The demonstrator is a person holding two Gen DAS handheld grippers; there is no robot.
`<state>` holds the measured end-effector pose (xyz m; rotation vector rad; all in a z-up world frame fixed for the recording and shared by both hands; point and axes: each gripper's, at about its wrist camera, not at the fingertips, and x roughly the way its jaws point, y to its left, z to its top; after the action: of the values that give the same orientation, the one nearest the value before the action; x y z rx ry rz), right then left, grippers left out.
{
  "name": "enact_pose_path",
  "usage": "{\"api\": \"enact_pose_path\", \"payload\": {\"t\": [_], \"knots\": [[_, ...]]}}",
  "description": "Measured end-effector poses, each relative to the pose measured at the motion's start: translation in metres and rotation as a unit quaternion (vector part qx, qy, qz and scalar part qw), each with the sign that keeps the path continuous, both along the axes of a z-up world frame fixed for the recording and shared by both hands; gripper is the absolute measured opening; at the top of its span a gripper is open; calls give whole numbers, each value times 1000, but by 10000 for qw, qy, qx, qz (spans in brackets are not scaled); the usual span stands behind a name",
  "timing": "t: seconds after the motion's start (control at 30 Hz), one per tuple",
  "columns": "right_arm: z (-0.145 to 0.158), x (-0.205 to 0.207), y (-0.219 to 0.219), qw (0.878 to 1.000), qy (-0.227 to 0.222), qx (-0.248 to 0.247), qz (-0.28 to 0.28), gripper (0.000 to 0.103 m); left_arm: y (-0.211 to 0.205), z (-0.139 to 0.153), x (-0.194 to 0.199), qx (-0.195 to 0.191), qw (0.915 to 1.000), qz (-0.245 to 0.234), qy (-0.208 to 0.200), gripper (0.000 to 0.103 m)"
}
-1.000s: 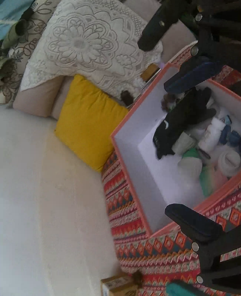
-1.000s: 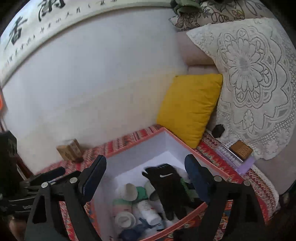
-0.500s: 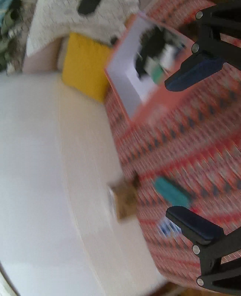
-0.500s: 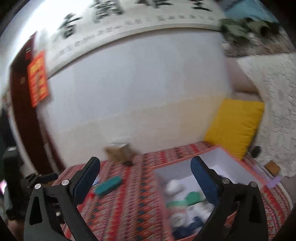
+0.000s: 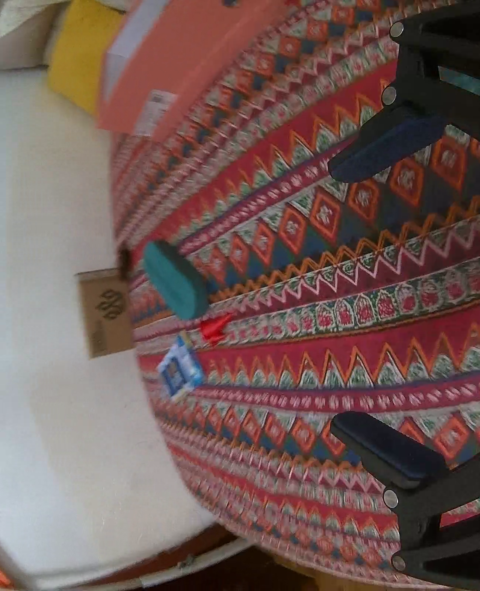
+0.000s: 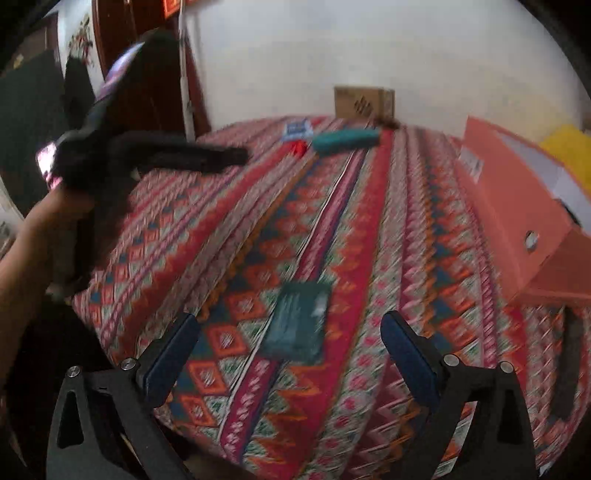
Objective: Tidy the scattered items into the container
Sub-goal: 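Move both grippers back over the remaining items on the cloth, then grasp the red cone with the left gripper while the right gripper grasps the dark green packet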
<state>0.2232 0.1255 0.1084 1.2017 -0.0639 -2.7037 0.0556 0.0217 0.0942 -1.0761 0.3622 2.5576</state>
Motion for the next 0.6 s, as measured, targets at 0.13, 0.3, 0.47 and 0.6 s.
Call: {"api": "enact_pose_path", "payload": {"t": [0.13, 0.3, 0.47, 0.6], "knots": [[-16, -6, -4, 9999, -69, 86, -112, 100, 7, -28, -35, 84, 9993, 124, -350, 102], [-40, -18, -5, 9996, -247, 104, 14, 95, 22, -49, -88, 176, 9963, 556, -635, 102], [-60, -39, -6, 9981, -574, 205, 98, 65, 47, -77, -150, -38, 9941, 602, -903, 97], [-67, -52, -8, 9973, -619, 297, 258, 53, 54, -89, -186, 387, 9937, 522, -913, 94]]}}
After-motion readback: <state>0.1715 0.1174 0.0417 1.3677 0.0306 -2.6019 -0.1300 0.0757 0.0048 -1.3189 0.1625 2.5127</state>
